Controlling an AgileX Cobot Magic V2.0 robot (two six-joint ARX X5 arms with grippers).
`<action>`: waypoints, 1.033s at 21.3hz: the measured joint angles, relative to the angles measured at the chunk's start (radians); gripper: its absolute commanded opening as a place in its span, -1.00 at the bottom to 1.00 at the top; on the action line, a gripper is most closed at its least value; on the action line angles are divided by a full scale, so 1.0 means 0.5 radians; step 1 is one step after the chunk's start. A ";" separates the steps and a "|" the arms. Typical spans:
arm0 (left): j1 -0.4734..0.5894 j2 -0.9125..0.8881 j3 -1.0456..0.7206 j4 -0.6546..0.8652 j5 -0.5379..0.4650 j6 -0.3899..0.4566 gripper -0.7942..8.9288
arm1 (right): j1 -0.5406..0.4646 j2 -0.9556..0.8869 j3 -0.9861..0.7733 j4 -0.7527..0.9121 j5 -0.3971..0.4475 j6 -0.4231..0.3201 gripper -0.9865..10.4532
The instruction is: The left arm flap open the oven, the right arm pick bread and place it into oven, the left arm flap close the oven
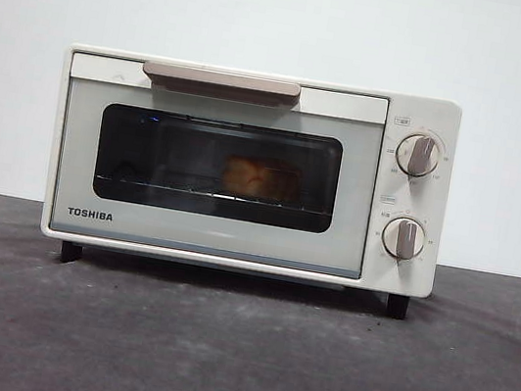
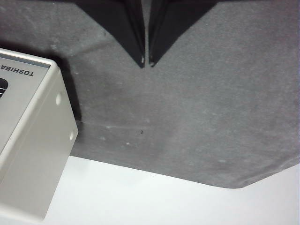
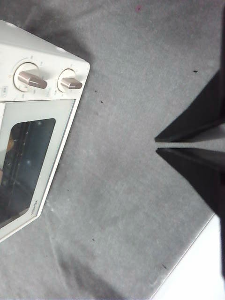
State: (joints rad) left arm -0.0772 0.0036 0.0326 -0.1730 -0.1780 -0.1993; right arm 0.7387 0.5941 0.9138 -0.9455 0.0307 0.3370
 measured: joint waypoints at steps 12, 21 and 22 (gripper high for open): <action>0.000 0.000 0.000 -0.004 0.054 0.378 -0.79 | 0.000 0.000 0.000 0.022 0.000 0.000 -0.80; 0.000 0.000 0.000 -0.009 0.144 0.478 -0.79 | 0.000 0.000 0.000 0.034 0.000 0.000 -0.80; 0.000 0.000 0.000 -0.009 0.144 0.478 -0.79 | 0.000 0.000 0.000 0.034 0.000 0.000 -0.80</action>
State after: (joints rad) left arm -0.0772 0.0036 0.0326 -0.1776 -0.1059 0.0399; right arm 0.7387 0.5941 0.9138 -0.9287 0.0307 0.3370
